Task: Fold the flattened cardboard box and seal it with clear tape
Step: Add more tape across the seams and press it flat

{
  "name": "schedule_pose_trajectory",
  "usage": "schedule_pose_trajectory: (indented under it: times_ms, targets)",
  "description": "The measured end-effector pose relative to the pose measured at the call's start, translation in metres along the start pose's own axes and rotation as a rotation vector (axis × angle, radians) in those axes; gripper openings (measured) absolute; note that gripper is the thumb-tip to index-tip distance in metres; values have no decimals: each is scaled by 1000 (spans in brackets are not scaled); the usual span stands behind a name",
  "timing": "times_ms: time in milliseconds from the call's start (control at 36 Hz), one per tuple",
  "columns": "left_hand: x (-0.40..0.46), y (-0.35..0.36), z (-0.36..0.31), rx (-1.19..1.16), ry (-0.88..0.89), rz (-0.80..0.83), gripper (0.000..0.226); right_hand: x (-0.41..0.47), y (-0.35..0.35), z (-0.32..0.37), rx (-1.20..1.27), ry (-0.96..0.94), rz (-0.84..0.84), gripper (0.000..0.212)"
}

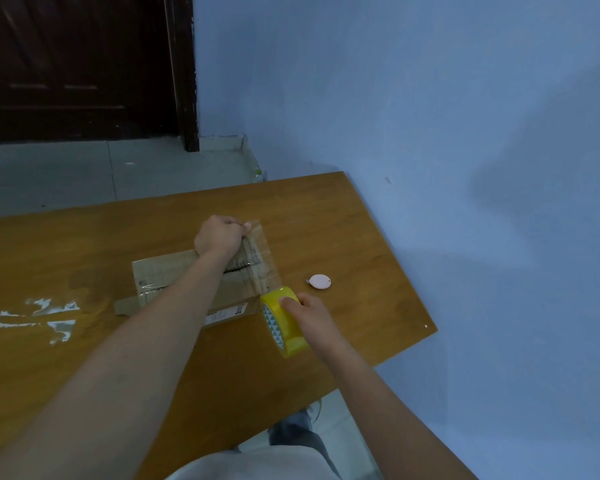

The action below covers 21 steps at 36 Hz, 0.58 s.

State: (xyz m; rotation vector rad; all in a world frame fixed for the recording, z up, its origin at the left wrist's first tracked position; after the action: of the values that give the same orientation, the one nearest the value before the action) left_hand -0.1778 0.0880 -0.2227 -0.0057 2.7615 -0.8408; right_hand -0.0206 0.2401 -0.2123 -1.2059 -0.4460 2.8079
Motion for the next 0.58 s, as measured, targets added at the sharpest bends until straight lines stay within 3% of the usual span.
schedule_pose_trajectory:
  times_ms: [389, 583]
  targets:
    - [0, 1, 1, 53, 10, 8, 27, 2, 4, -3, 0, 23, 7, 32]
    - [0, 1, 1, 64, 15, 8, 26, 2, 5, -4, 38, 20, 56, 18]
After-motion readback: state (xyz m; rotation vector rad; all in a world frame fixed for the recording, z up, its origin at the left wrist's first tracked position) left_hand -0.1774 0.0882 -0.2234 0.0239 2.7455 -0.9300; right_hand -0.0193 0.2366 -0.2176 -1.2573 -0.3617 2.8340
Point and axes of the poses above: each hand's wrist, its own x-axis towards the middle knuckle, its own y-axis out of the palm, z = x × y, the point moved 3 cm from there along x, towards the middle knuckle, and after that the axes turned 10 degrees about y, right-handed, at the moved point
